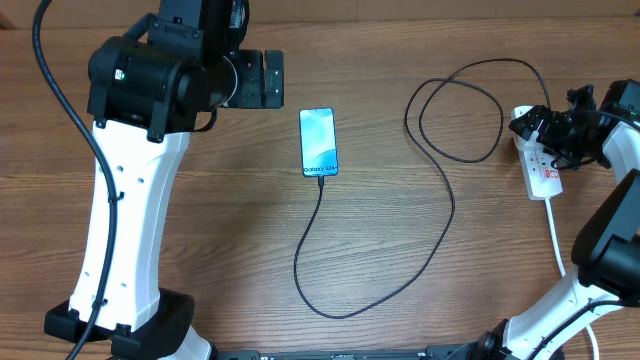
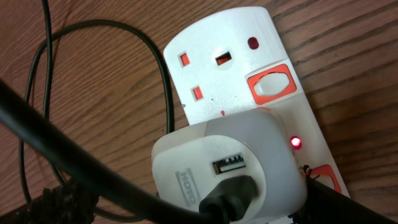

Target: Plug charger to phone and switch on socket

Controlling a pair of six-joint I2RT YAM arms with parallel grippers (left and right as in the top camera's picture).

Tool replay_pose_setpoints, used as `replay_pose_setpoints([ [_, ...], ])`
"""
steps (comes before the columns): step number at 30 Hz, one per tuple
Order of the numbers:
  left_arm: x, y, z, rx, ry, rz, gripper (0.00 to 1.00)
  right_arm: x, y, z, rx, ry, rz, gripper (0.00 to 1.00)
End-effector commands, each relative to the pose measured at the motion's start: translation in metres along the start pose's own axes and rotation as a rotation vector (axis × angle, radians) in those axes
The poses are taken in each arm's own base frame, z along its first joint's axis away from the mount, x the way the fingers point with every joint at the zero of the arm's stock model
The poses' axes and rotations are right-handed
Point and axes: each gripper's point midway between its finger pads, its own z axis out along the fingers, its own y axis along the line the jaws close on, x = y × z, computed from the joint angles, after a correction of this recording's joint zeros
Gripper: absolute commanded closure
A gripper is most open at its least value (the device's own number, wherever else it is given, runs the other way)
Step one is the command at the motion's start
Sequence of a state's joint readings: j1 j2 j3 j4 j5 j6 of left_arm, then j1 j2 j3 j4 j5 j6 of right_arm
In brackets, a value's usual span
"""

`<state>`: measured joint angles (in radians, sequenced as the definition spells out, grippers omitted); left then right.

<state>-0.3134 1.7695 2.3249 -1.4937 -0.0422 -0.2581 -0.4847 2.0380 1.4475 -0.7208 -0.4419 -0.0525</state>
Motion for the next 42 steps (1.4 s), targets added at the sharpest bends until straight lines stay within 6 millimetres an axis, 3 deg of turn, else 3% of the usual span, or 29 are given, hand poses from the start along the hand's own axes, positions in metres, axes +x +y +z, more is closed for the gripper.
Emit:
replay_pose_setpoints([
  [1,-0.002,0.004,-0.003,-0.014,-0.012,0.007,0.0,0.031,0.023,0.025,-0.106,0.114,0.038,0.0],
  [11,-0.002,0.004,-0.003,-0.014,-0.012,0.007,0.0,0.025,0.01,0.02,-0.068,0.098,0.088,0.0],
  [19,-0.002,0.004,-0.003,-0.014,-0.012,0.007,0.0,0.004,0.003,-0.019,-0.004,0.023,0.086,0.0],
  [27,-0.002,0.004,-0.003,-0.014,-0.012,0.007,0.0,-0.019,0.019,-0.088,0.087,-0.139,0.041,0.0],
  [31,-0.002,0.004,-0.003,-0.014,-0.012,0.007,0.0,-0.024,0.032,-0.137,0.14,-0.244,0.015,0.0],
  [37,-0.002,0.004,-0.003,-0.014,-0.012,0.007,0.0,-0.017,0.067,-0.216,0.151,-0.411,-0.027,0.0],
  [42,-0.002,0.004,-0.003,-0.014,-0.012,0.007,0.0,-0.009,0.088,-0.257,0.143,-0.515,-0.07,0.0],
])
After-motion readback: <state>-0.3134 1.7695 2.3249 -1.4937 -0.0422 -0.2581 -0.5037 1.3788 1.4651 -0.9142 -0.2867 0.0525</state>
